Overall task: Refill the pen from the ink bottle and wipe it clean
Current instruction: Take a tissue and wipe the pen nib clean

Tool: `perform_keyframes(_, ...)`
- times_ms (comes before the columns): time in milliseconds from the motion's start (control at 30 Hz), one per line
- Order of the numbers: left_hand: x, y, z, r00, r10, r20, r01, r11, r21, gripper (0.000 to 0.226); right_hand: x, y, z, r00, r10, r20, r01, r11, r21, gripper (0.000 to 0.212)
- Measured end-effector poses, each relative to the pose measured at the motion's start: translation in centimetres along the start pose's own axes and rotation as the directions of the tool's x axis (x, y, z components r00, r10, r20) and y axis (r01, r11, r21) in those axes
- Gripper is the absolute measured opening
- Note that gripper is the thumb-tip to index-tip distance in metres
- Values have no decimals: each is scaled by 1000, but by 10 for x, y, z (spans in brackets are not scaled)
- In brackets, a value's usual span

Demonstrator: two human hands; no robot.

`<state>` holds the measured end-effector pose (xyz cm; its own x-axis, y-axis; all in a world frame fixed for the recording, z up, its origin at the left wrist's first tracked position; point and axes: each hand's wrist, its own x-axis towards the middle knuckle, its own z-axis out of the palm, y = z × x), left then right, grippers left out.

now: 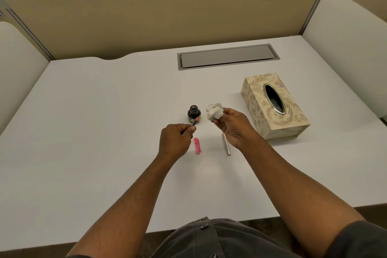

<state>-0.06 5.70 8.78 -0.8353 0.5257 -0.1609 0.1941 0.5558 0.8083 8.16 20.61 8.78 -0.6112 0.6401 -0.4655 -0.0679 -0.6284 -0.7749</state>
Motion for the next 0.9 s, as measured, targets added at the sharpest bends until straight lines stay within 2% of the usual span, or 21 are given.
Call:
perform_keyframes(133,-3,0,6,994,92,-53,-90,995,52,18,-5,11,1,1000,-15,20,20,970,-241,7)
perform_keyframes(233,-4,-4,9,952,288,-101,-250,925,286,16,-8,18,6,1000,14,7,-11,958,-288,8)
perform_keyframes(333,-4,-9,8,838,536,-106,-403,737,543,4,-12,15,12,994,105,18,-102,987,-122,11)
perform_keyframes(400,-5,-8,7,757,647,-90,-459,624,633,8,-13,14,15,983,182,26,-182,983,5,12)
perform_keyframes(467,-5,-7,6,701,708,-89,-488,567,664,12,-14,14,18,972,235,32,-237,967,90,12)
perform_keyframes(533,-4,-8,5,684,723,-95,-490,552,675,12,-13,14,19,967,253,28,-254,953,163,8)
perform_keyframes(633,-5,-12,2,726,669,-158,-460,644,611,11,-7,11,12,978,208,7,-203,941,270,6)
perform_keyframes(700,-7,-13,2,781,579,-235,-419,764,490,11,-3,10,6,990,141,-5,-138,977,163,9)
perform_keyframes(767,-9,-11,3,838,475,-269,-374,859,350,10,-3,12,2,996,85,29,-84,996,-32,10)
perform_keyframes(833,-10,-7,5,886,377,-269,-324,920,221,11,-7,15,0,994,69,82,-55,986,-158,11)
perform_keyframes(900,-9,-4,7,922,285,-262,-257,957,133,14,-10,17,1,984,80,158,-51,983,-176,13)
